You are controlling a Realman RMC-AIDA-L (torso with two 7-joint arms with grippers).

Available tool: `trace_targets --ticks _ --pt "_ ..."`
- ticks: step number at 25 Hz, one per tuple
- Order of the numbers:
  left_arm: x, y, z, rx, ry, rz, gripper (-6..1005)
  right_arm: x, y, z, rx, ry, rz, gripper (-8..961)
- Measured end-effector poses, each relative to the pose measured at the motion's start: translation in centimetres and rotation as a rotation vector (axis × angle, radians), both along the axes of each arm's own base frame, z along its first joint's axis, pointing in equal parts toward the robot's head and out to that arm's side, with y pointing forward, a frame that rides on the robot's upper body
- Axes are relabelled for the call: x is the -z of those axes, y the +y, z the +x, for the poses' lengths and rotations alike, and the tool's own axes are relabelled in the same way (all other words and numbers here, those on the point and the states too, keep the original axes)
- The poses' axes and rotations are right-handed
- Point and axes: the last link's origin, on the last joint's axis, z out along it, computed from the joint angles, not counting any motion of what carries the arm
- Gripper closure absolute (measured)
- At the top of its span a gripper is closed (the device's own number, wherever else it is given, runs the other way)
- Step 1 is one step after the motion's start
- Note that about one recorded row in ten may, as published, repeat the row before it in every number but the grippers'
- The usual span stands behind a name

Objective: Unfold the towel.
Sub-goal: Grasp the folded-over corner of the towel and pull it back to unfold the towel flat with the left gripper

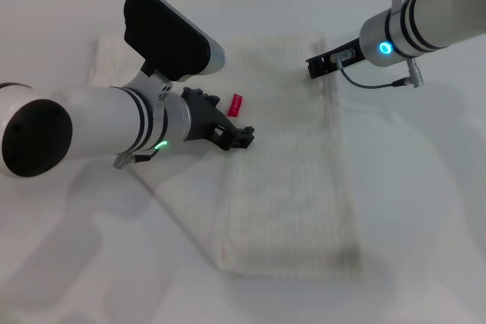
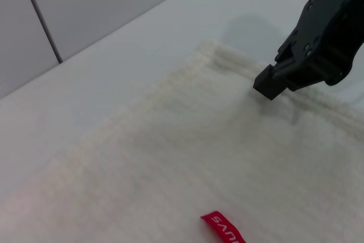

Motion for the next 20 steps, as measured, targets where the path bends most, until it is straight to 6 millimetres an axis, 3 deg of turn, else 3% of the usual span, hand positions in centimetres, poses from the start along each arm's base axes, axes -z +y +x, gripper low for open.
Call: trace_targets --ticks 11,20 --pt "0.4 0.1 0.1 -0.014 0.031 -0.046 301 0.0 0.0 -0.2 -0.003 0.002 -0.003 947" --pt "-0.1 -0.2 1.4 0.008 0.03 -0.059 727 0.0 0.0 -0.1 -0.001 0.003 -0.005 947"
